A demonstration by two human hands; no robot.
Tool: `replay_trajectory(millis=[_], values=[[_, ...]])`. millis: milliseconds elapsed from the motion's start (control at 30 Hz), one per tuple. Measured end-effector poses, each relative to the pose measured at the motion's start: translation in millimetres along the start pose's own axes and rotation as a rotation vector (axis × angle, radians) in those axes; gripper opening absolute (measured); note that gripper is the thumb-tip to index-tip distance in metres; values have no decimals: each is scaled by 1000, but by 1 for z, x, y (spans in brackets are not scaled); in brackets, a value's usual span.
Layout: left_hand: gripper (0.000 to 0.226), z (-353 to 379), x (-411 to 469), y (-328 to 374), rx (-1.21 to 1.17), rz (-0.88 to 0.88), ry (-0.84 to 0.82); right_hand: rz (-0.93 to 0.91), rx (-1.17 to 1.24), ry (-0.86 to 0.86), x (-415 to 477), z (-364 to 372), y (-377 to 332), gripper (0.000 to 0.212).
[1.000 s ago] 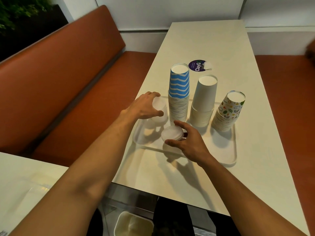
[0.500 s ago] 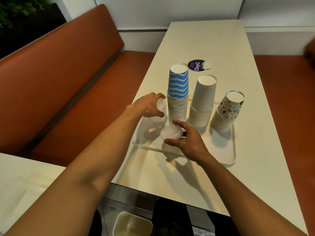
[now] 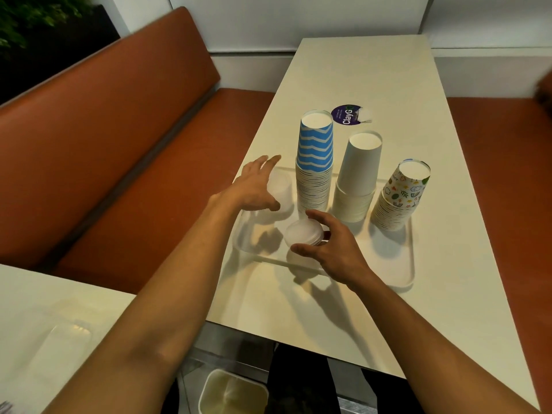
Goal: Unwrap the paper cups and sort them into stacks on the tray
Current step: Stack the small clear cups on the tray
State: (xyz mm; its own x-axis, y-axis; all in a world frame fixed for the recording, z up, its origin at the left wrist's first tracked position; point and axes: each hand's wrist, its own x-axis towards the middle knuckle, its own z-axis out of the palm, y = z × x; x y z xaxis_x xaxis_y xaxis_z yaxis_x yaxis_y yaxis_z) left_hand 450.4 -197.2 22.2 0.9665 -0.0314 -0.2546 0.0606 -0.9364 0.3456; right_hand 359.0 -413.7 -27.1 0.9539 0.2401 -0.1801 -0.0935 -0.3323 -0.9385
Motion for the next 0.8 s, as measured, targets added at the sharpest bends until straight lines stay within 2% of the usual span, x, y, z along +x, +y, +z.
replay_trajectory(millis=[133, 300, 433, 533, 633, 733, 800], values=[[101, 15, -39, 1, -273, -48, 172, -10, 15, 7, -2, 0, 2, 87], [75, 61, -80, 7, -612, -32, 299, -15, 32, 10, -5, 4, 2, 89], [47, 79, -97, 13, -1007, -231, 279, -37, 52, -5, -7, 10, -2, 86], [33, 84, -103, 11, -1216, -315, 177, -79, 62, -35, -9, 12, -7, 80], [26, 80, -105, 7, -1324, -297, 162, -123, 70, -53, -8, 16, -15, 77], [24, 65, -97, 1, -1390, -294, 246, -93, 192, -40, -5, 23, -23, 79], [27, 51, -88, -4, -1376, -297, 315, -31, 302, 26, 0, 27, -27, 76]])
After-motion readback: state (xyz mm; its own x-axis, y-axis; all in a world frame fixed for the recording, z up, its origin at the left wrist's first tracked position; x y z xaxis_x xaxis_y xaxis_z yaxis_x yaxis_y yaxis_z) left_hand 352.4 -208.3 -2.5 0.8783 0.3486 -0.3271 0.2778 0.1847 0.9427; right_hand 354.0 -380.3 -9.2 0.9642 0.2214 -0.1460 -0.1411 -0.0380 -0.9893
